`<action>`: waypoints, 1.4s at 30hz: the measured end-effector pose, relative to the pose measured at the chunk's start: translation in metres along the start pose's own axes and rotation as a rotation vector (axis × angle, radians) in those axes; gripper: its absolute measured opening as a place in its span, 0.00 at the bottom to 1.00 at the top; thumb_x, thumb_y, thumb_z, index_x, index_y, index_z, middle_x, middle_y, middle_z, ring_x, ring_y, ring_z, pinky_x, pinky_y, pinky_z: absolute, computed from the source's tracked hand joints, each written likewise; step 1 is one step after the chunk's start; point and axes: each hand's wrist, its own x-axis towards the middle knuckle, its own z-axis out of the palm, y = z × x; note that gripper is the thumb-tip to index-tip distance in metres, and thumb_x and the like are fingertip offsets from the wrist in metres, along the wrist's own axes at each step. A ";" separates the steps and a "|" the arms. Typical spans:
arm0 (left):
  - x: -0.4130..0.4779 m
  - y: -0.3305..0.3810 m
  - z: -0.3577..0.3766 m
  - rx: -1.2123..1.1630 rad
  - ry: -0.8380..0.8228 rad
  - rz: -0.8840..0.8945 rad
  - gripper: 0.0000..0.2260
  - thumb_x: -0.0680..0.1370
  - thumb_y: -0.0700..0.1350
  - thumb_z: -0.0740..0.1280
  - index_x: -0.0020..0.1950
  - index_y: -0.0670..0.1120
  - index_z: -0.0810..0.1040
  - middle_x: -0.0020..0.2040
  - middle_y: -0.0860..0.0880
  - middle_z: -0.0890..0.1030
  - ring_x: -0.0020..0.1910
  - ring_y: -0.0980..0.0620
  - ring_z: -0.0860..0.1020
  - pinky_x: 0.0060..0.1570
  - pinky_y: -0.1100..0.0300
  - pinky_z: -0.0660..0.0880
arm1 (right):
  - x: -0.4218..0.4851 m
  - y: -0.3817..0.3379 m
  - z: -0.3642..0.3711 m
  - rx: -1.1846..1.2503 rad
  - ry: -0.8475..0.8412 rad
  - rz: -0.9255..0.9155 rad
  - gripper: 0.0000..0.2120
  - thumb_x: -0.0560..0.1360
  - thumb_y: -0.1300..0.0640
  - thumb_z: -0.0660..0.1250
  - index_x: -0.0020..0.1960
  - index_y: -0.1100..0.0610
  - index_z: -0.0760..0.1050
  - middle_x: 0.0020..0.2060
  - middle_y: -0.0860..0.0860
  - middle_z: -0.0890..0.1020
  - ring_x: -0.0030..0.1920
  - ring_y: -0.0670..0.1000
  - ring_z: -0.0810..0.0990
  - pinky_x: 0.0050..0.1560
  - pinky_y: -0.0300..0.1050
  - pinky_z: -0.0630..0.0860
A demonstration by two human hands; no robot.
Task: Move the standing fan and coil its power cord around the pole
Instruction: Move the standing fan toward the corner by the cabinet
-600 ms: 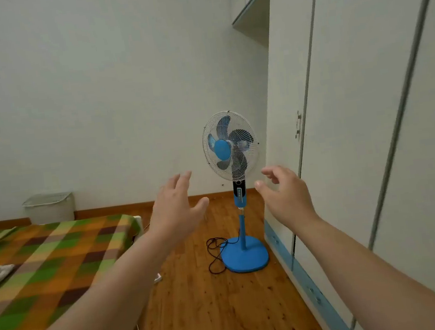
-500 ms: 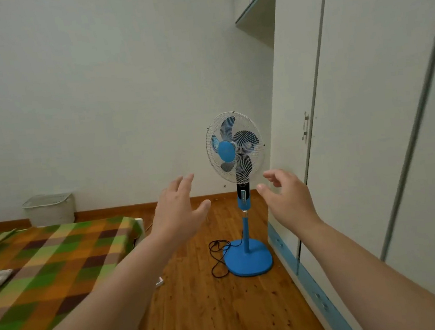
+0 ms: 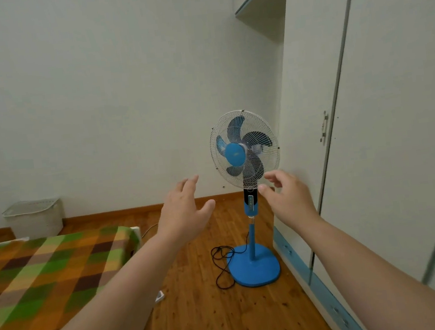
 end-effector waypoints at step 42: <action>0.324 -0.150 0.163 0.070 0.108 -0.146 0.27 0.77 0.52 0.62 0.73 0.49 0.58 0.72 0.47 0.65 0.70 0.48 0.63 0.64 0.52 0.66 | 0.319 0.158 0.237 0.018 -0.190 -0.011 0.16 0.74 0.53 0.64 0.61 0.55 0.72 0.57 0.52 0.77 0.56 0.48 0.73 0.51 0.42 0.70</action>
